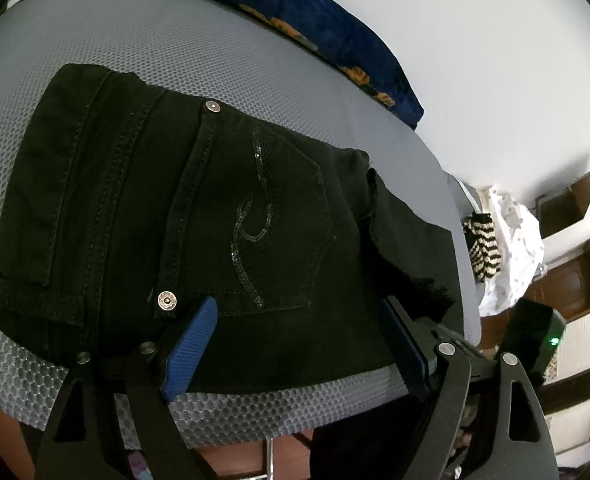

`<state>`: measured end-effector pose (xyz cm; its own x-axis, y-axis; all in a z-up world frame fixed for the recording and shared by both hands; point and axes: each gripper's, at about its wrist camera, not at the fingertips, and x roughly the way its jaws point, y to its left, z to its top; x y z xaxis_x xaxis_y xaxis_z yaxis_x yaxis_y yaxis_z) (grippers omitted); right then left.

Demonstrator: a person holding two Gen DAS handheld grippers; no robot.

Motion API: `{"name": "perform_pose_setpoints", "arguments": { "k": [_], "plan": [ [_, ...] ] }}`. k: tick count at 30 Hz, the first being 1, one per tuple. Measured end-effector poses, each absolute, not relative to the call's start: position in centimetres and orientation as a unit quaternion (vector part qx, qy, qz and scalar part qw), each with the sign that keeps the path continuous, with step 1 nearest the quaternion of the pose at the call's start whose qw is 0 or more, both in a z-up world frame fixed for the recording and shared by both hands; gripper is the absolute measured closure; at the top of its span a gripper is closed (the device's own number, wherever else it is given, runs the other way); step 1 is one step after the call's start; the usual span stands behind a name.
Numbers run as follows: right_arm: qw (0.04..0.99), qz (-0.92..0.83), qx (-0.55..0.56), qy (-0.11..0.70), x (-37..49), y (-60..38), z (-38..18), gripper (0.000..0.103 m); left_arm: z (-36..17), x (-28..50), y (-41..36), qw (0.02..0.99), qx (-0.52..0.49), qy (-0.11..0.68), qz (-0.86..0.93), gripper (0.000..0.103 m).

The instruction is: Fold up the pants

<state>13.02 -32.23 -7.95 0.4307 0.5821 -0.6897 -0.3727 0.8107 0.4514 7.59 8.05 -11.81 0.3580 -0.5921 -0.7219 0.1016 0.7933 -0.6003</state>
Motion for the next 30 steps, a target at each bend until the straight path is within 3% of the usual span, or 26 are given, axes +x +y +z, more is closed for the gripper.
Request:
{"name": "perform_pose_setpoints", "arguments": {
  "k": [18,21,23,25,30],
  "plan": [
    [0.829,0.330,0.015,0.452,12.0,-29.8,-8.8,0.093,-11.9,7.7,7.2,0.795,-0.212,0.523,-0.223,0.017],
    [0.828,0.336,-0.017,0.448,11.4,-29.2,-9.0,0.087,-11.8,7.5,6.9,0.798,-0.204,0.523,-0.221,0.016],
    [0.820,0.356,-0.033,0.446,11.0,-28.4,-8.9,0.079,-11.7,7.6,6.7,0.793,-0.209,0.526,-0.228,0.016],
    [0.818,0.368,-0.041,0.441,10.5,-28.1,-8.7,0.064,-11.7,7.6,6.3,0.784,-0.215,0.532,-0.237,0.016],
    [0.795,0.393,0.142,0.439,12.5,-33.4,-6.6,0.064,-10.9,7.6,3.9,0.753,-0.215,0.542,-0.305,0.016]
  ]
}}
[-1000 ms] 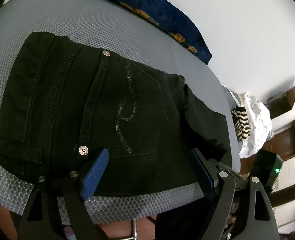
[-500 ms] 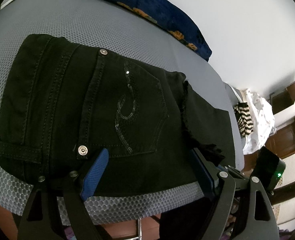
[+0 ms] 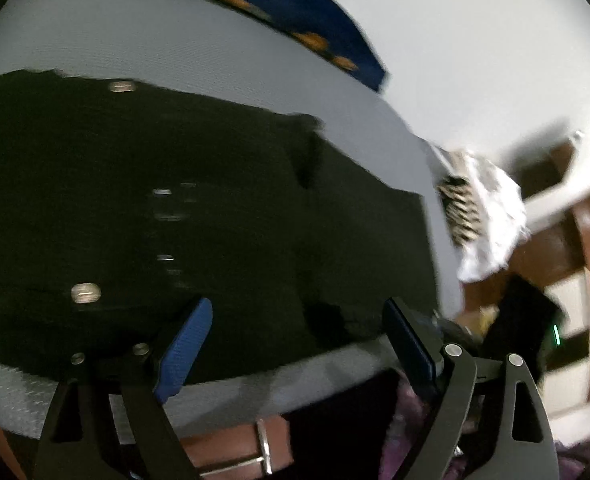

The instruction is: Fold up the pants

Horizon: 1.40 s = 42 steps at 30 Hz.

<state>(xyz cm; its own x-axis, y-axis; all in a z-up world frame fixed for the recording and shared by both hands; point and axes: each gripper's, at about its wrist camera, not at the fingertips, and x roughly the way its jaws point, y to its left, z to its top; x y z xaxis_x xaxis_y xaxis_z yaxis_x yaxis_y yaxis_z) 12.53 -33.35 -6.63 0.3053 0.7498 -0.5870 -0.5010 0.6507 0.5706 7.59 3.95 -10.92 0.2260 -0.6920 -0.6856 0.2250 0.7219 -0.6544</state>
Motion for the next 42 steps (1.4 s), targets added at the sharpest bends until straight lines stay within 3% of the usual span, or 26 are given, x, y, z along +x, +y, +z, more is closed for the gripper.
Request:
{"name": "perform_pose_setpoints", "arguments": {
  "k": [4,6,11,18,22,30,36,42],
  "plan": [
    [0.785,0.299,0.326,0.434,16.6,-42.4,-8.0,0.060,-10.8,8.2,2.4,0.737,-0.226,0.543,-0.333,0.016],
    [0.783,0.276,0.354,0.429,17.4,-44.7,-8.8,0.060,-11.2,9.0,1.2,0.725,-0.232,0.554,-0.337,0.016],
    [0.780,0.268,0.358,0.439,17.6,-45.8,-10.2,0.062,-12.4,10.4,-1.9,0.716,-0.227,0.566,-0.339,0.016],
    [0.816,0.267,0.229,0.459,16.7,-43.1,-10.4,0.069,-12.8,7.4,-4.7,0.766,-0.086,0.535,-0.347,0.016],
    [0.815,0.266,0.275,0.436,17.4,-43.1,-8.1,0.065,-11.5,6.9,-3.7,0.768,-0.101,0.527,-0.349,0.016],
    [0.841,0.297,0.169,0.420,22.6,-34.1,-3.8,0.065,-7.1,7.2,4.5,0.799,-0.151,0.499,-0.298,0.016],
    [0.815,0.267,0.036,0.514,27.2,-27.0,-9.8,0.069,-7.0,8.1,14.7,0.810,-0.222,0.500,-0.209,0.016],
    [0.848,0.268,0.096,0.447,24.2,-28.1,-4.7,0.069,-8.6,8.8,22.2,0.823,-0.231,0.500,-0.140,0.016]
  ]
}}
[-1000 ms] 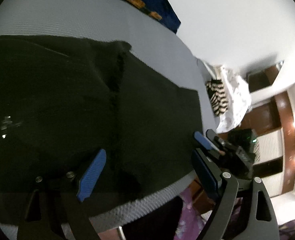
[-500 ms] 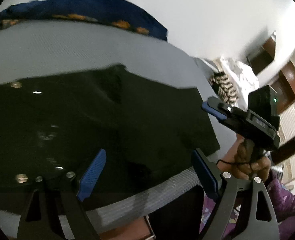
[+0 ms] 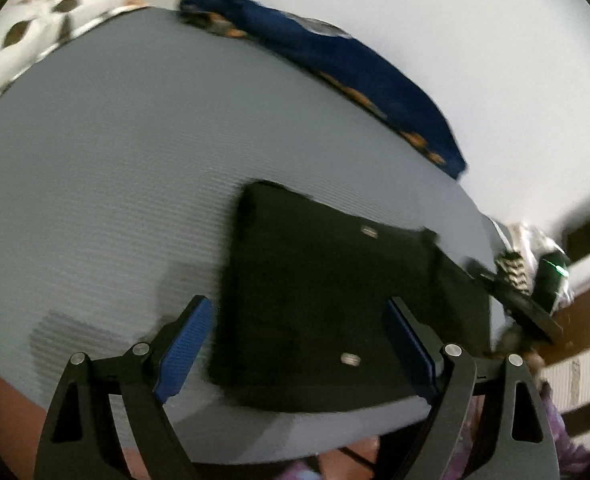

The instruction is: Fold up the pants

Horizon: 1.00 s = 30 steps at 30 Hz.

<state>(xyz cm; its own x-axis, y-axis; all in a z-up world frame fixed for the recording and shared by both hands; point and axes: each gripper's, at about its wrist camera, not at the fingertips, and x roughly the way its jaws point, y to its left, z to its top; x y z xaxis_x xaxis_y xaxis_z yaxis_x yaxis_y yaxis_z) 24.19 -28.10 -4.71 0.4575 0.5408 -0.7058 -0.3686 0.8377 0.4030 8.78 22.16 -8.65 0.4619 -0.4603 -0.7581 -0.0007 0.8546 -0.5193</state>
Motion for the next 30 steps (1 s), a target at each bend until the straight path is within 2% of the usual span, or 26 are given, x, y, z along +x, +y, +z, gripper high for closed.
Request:
{"name": "perform_pose_setpoints", "arguments": {
  "k": [3,6,7,9,13,16,21,25,27,29,30],
  "plan": [
    [0.849,0.286,0.099,0.434,22.4,-27.4,-3.4,0.065,-10.0,9.4,23.6,0.823,-0.227,0.505,-0.129,0.016],
    [0.837,0.289,0.053,0.462,22.0,-24.4,-4.9,0.045,-11.5,10.4,23.9,0.818,-0.205,0.520,-0.132,0.016],
    [0.822,0.287,0.042,0.490,22.1,-23.3,-6.1,0.047,-12.0,11.0,24.3,0.811,-0.212,0.526,-0.148,0.016],
    [0.813,0.309,0.074,0.489,21.4,-22.4,-6.1,0.051,-12.5,11.6,23.9,0.800,-0.224,0.525,-0.188,0.016],
    [0.788,0.370,0.088,0.484,19.6,-19.1,-5.0,0.050,-13.2,13.3,23.2,0.799,-0.174,0.512,-0.263,0.016],
    [0.777,0.380,0.072,0.498,18.4,-17.0,-5.5,0.050,-13.8,15.1,23.1,0.776,-0.177,0.507,-0.332,0.016],
    [0.757,0.371,0.109,0.526,18.1,-16.9,-6.4,0.049,-14.2,19.1,23.2,0.708,-0.211,0.522,-0.425,0.015],
    [0.743,0.367,0.155,0.539,18.5,-17.5,-7.1,0.049,-13.9,19.2,20.8,0.691,-0.172,0.539,-0.450,0.016],
    [0.740,0.368,0.164,0.539,18.3,-17.3,-7.2,0.048,-13.6,18.2,19.7,0.686,-0.156,0.547,-0.453,0.023],
    [0.738,0.376,0.164,0.535,18.1,-16.8,-7.0,0.048,-13.2,17.4,19.3,0.706,-0.148,0.539,-0.435,0.035],
    [0.738,0.380,0.163,0.533,18.1,-16.6,-7.0,0.048,-13.2,17.2,19.5,0.709,-0.158,0.538,-0.427,0.048]
  ]
}}
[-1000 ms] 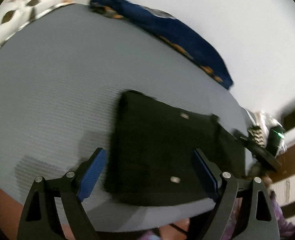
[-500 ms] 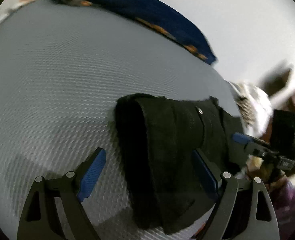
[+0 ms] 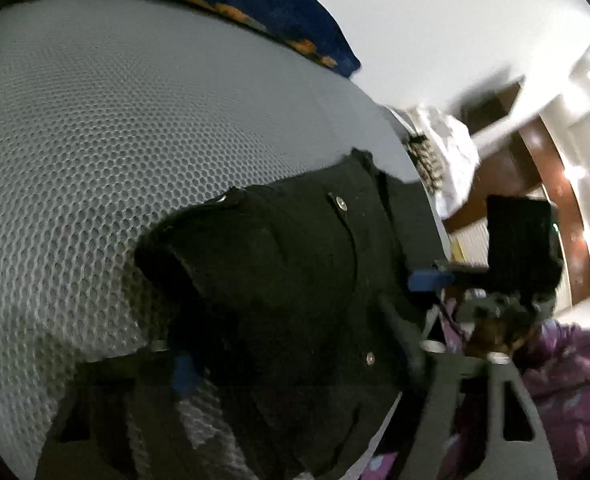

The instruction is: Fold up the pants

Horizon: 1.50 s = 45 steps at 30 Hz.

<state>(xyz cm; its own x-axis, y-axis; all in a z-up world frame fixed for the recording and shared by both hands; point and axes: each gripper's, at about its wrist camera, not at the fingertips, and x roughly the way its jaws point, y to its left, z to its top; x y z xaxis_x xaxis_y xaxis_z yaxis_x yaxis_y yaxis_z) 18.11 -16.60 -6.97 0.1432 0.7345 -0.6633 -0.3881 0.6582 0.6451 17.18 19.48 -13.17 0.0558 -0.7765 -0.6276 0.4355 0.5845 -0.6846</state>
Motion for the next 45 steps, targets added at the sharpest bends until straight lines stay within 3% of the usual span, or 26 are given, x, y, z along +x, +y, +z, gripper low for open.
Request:
{"name": "perform_pose_setpoints", "arguments": {
  "k": [3,8,14,16,23,27,32,33,35,37,39,40,44,45],
  "plan": [
    [0.737,0.393,0.138,0.532,17.6,-15.3,-6.7,0.048,-12.3,16.3,20.5,0.720,-0.216,0.526,-0.399,0.068],
    [0.739,0.403,0.163,0.514,17.1,-16.4,-5.7,0.048,-9.0,14.7,19.6,0.720,-0.251,0.521,-0.383,0.076],
    [0.748,0.426,0.198,0.469,15.8,-18.9,-3.3,0.043,-5.1,14.0,16.1,0.702,-0.293,0.524,-0.384,0.076],
    [0.751,0.436,0.199,0.454,14.9,-19.7,-2.5,0.037,-4.1,13.8,14.7,0.701,-0.292,0.523,-0.388,0.076],
    [0.744,0.452,0.230,0.435,14.2,-21.6,-1.4,0.034,-2.7,13.4,7.4,0.679,-0.301,0.540,-0.397,0.076],
    [0.750,0.426,0.253,0.438,14.1,-24.6,-1.0,0.010,-3.1,13.1,3.2,0.644,-0.320,0.562,-0.410,0.076],
    [0.750,0.383,0.280,0.461,14.5,-29.2,-2.4,0.008,-5.0,12.2,-3.5,0.604,-0.295,0.595,-0.440,0.076],
    [0.747,0.377,0.290,0.464,14.7,-29.9,-3.0,0.010,-5.3,12.2,-4.6,0.601,-0.292,0.595,-0.447,0.076],
    [0.736,0.364,0.315,0.476,15.0,-31.6,-4.8,0.031,-5.4,12.0,-6.5,0.602,-0.273,0.593,-0.459,0.076],
    [0.731,0.361,0.310,0.489,15.3,-32.7,-6.3,0.061,-5.2,12.2,-7.2,0.613,-0.270,0.583,-0.459,0.074],
    [0.721,0.353,0.314,0.507,15.8,-33.4,-7.5,0.074,-4.4,12.4,-7.0,0.626,-0.275,0.566,-0.459,0.066],
    [0.718,0.353,0.317,0.509,15.9,-33.7,-7.8,0.077,-4.0,12.3,-6.5,0.641,-0.270,0.559,-0.451,0.058],
    [0.719,0.361,0.325,0.497,16.7,-34.7,-7.5,0.081,-2.6,12.2,-4.2,0.699,-0.248,0.520,-0.423,0.046],
    [0.718,0.363,0.329,0.494,16.9,-35.0,-7.3,0.082,-2.4,12.1,-3.4,0.718,-0.238,0.518,-0.400,0.036]
  ]
}}
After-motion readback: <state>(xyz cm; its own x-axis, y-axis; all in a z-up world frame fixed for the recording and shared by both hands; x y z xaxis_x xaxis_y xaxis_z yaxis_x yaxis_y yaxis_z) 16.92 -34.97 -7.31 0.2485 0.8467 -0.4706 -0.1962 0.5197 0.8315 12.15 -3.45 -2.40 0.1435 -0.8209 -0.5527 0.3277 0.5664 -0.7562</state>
